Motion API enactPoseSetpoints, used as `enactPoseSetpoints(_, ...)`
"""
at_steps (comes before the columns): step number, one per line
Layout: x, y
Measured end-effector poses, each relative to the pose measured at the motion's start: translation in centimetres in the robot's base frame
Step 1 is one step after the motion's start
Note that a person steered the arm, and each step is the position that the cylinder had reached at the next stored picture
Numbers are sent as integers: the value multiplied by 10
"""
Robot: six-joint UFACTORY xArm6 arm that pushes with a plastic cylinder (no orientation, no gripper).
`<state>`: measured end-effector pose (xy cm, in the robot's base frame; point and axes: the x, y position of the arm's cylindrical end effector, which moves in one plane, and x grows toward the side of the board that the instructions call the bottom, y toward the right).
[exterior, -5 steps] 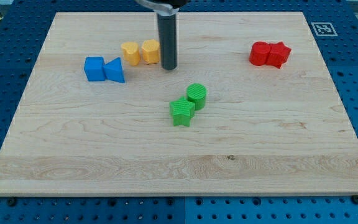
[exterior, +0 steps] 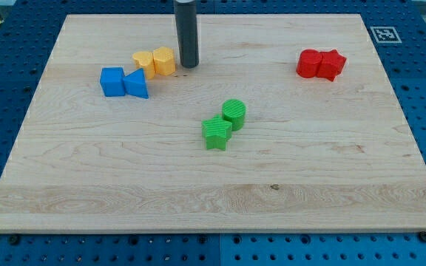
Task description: Push the blue triangle to the bottom of the board
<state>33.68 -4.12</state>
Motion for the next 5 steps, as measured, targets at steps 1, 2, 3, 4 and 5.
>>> enactPoseSetpoints(1, 26, 3)
enactPoseSetpoints(2, 48, -7)
enactPoseSetpoints(3, 50, -39)
enactPoseSetpoints(4, 50, -76)
enactPoseSetpoints(5, 53, -102)
